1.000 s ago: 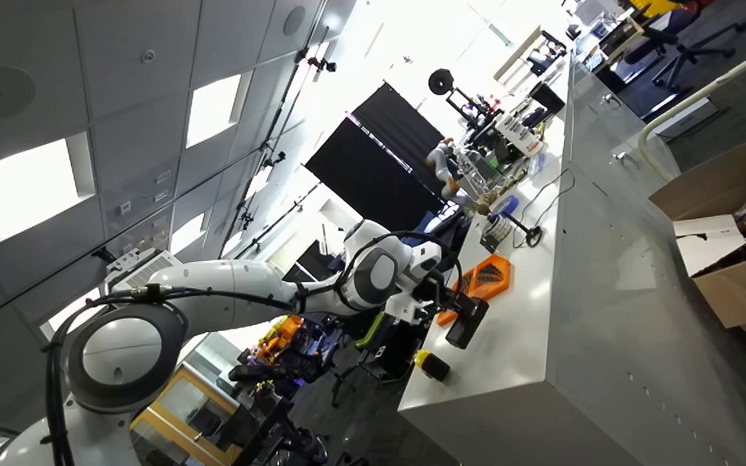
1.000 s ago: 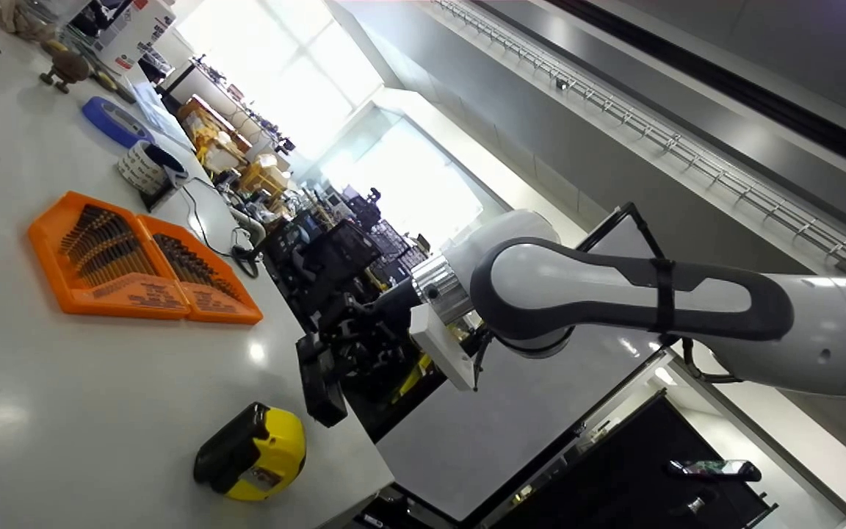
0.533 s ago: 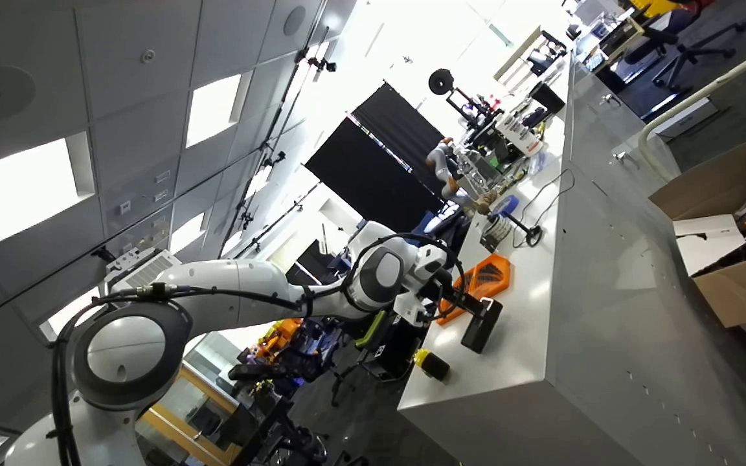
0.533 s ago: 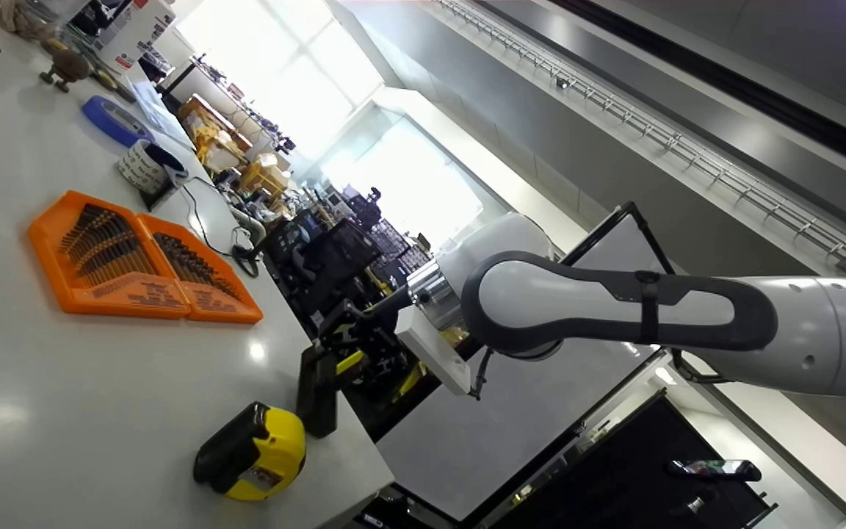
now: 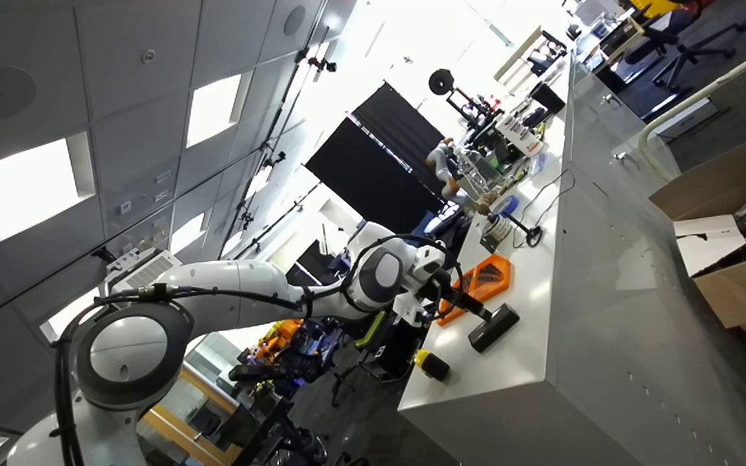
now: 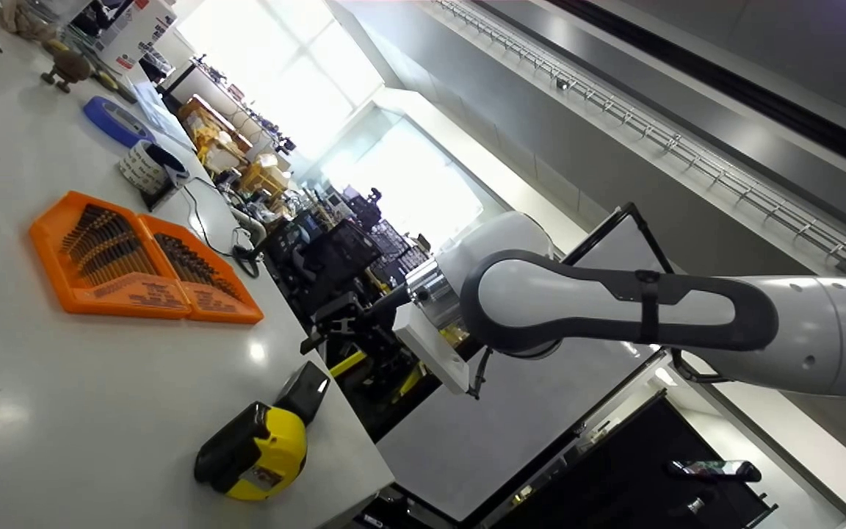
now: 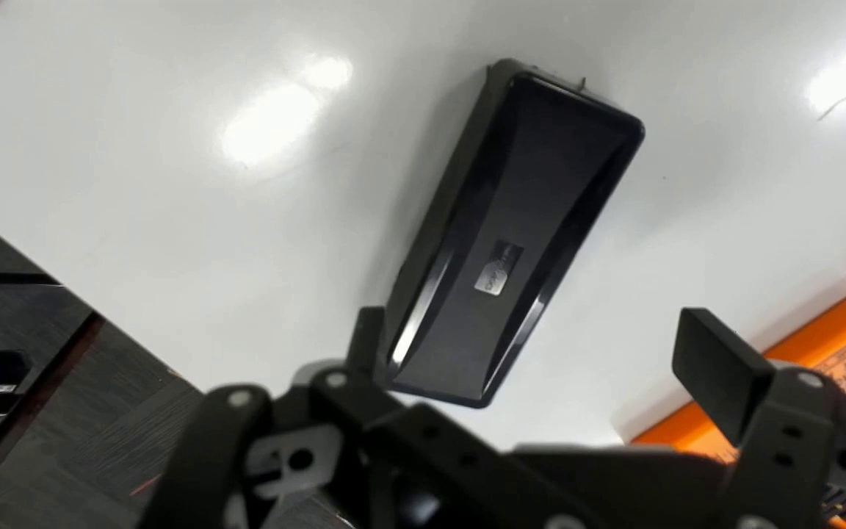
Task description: Move the duster to the left
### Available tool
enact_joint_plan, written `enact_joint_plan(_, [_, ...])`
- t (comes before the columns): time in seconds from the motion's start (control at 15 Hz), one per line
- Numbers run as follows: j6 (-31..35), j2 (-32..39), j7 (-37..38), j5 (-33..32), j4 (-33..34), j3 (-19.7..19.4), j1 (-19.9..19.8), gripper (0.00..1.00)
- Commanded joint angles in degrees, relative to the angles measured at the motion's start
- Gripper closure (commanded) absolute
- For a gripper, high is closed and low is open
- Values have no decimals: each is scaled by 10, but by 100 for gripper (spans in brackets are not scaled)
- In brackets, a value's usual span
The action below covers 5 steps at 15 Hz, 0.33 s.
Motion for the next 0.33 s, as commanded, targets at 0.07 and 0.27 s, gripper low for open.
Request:
enact_joint_plan(0.07, [0,0,-3,4,1,-4,5,0])
enact_joint_plan(0.27, [0,1,-3,4,0,-4,4,0])
